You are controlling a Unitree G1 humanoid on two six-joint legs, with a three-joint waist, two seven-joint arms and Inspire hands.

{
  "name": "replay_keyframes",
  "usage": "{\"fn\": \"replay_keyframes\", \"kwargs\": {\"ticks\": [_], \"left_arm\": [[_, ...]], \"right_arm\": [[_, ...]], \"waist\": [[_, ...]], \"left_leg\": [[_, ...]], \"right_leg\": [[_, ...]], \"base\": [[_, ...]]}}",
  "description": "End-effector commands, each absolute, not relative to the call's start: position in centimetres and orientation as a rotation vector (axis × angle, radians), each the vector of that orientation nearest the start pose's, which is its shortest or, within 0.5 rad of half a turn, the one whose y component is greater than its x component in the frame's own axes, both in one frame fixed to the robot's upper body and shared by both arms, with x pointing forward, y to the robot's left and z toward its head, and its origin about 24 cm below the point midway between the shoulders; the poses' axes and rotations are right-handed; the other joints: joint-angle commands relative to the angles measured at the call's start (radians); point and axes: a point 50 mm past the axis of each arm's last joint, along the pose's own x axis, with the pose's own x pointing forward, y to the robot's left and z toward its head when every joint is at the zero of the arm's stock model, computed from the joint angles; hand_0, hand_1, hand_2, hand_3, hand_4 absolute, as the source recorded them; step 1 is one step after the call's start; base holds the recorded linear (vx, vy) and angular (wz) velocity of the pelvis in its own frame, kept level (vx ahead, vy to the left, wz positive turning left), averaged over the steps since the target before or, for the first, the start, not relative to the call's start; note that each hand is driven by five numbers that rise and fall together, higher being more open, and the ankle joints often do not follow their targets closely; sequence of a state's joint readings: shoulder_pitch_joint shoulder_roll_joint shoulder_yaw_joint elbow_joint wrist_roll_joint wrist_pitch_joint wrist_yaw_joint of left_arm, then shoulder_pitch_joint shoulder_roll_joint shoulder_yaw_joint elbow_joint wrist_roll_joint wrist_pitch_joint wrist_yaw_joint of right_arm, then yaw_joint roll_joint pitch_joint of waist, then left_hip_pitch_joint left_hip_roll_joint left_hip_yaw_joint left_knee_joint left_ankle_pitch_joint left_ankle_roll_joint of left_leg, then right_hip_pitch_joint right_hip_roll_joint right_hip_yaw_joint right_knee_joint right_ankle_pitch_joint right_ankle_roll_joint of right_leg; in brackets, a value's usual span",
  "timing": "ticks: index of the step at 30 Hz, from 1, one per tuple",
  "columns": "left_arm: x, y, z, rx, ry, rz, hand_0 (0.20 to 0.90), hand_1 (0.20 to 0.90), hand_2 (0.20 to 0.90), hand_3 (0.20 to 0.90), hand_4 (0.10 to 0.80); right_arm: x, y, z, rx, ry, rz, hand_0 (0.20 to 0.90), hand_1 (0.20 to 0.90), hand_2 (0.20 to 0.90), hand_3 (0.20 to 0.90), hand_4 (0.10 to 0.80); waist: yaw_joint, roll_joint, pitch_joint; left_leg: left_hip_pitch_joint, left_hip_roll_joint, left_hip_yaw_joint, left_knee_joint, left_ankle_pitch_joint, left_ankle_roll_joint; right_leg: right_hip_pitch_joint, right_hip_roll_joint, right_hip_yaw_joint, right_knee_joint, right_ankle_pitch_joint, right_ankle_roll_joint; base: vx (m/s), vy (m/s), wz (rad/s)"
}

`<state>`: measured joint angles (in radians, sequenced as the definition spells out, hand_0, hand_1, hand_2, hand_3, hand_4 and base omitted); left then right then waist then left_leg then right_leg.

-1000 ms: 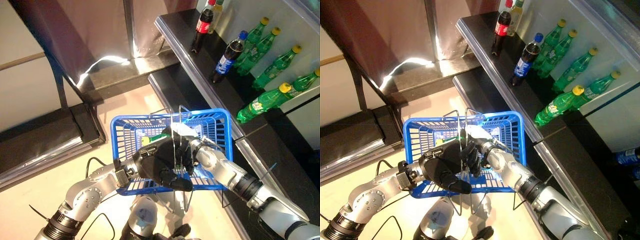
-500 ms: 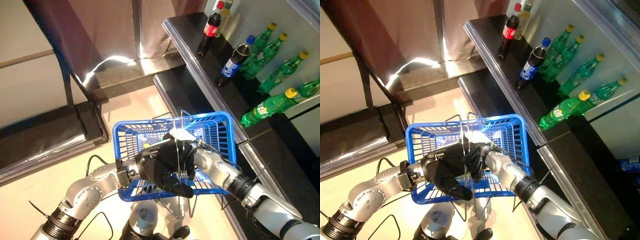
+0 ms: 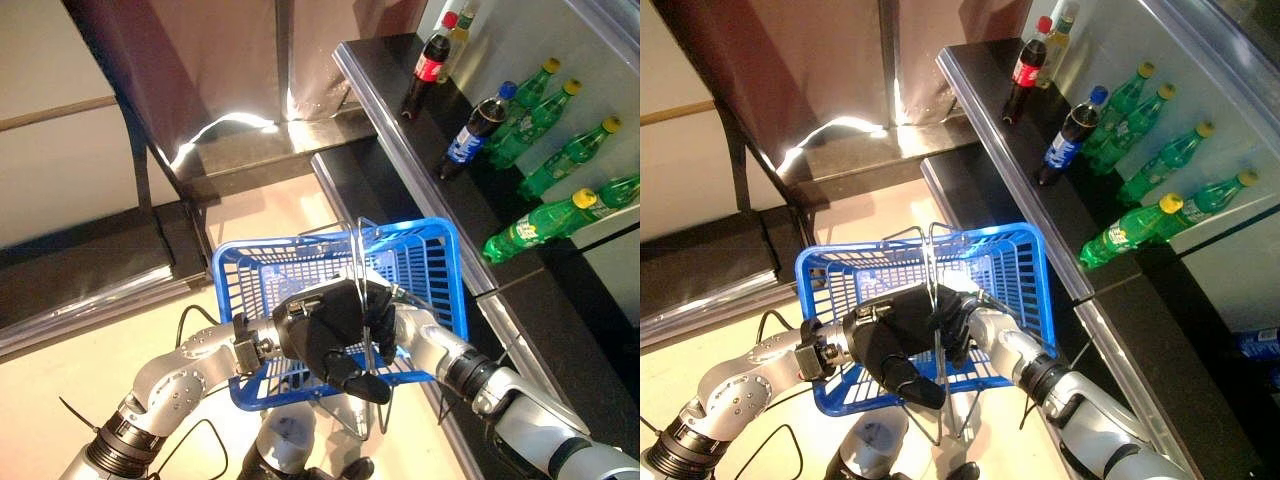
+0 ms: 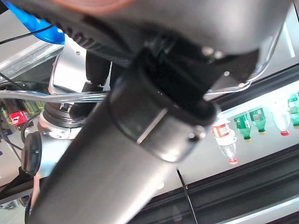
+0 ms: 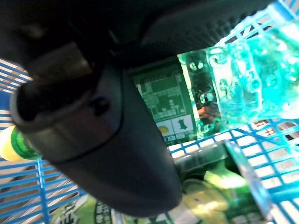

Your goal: Pick up the drink and place into the basket.

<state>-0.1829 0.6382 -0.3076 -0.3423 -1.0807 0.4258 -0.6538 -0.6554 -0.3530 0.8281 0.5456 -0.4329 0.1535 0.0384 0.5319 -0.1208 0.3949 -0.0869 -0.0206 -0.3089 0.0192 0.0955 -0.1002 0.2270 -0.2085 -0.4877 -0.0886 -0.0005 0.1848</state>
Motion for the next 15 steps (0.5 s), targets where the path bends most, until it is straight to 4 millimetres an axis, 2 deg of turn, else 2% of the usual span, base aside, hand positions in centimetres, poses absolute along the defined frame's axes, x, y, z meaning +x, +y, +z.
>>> {"fn": "replay_keyframes", "kwargs": {"ticks": [1,15], "left_arm": [[18.13,6.68,18.44,-0.668,-0.291,-1.76,0.3,0.3,0.3,0.2,0.1],[18.1,6.65,18.44,-0.679,-0.29,-1.736,0.3,0.3,0.3,0.2,0.1]], "right_arm": [[32.72,-4.68,4.2,-1.273,-0.087,0.664,0.9,0.9,0.9,0.9,0.8],[32.68,-4.57,3.95,-1.245,-0.065,0.638,0.9,0.9,0.9,0.9,0.8]], "waist": [[0.002,0.008,-0.34],[0.001,0.012,-0.341]], "left_leg": [[0.099,-0.002,-0.035,-0.106,-0.034,0.025],[0.099,-0.005,-0.035,-0.106,-0.033,0.027]], "right_leg": [[0.014,0.038,-0.026,0.011,0.015,-0.026],[0.014,0.039,-0.025,0.012,0.016,-0.027]], "base": [[0.0,0.0,0.0],[0.0,0.0,0.0]]}}
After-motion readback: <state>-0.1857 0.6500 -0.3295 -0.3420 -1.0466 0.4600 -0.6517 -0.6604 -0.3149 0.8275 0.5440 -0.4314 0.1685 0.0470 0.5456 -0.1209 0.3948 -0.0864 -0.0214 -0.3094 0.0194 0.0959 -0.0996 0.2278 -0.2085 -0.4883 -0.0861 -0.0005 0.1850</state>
